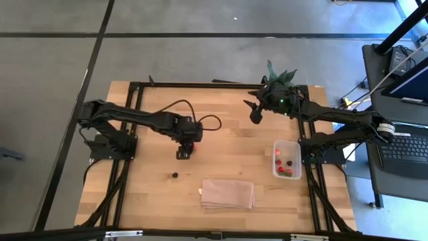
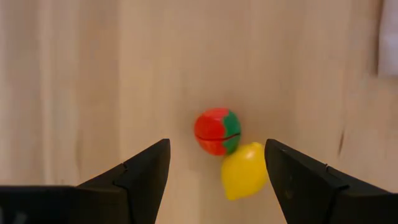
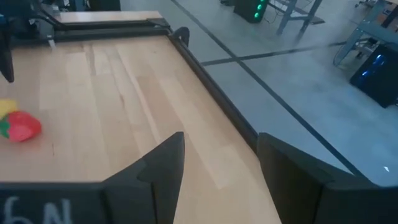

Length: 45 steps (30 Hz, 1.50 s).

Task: Pick and placing Produce into tupperware
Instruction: Put the red strawberry into the transparent bin

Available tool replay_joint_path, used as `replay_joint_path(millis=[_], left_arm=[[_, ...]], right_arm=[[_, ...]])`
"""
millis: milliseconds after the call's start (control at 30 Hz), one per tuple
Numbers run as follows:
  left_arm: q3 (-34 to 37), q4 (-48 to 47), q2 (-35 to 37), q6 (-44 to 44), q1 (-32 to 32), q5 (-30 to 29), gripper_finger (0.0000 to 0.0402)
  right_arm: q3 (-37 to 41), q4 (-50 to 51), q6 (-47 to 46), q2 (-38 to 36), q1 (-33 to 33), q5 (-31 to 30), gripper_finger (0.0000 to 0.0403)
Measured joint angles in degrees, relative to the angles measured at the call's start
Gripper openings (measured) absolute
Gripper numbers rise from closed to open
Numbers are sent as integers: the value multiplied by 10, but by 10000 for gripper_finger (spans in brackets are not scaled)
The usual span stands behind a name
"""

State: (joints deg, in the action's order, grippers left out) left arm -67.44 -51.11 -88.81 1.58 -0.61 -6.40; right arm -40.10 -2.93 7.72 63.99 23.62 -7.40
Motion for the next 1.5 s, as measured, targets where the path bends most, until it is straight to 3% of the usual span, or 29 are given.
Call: replay_joint_path(millis=[233, 800, 1500], left_arm=[[0, -4, -43, -37, 20, 18, 254], [1, 32, -123, 60, 42, 95, 251], [1, 40, -177, 55, 35, 87, 247]], right_arm=[[0, 27, -1, 0, 0, 1, 204], [0, 58, -1, 0, 0, 1, 204], [0, 74, 0, 0, 0, 1, 204]])
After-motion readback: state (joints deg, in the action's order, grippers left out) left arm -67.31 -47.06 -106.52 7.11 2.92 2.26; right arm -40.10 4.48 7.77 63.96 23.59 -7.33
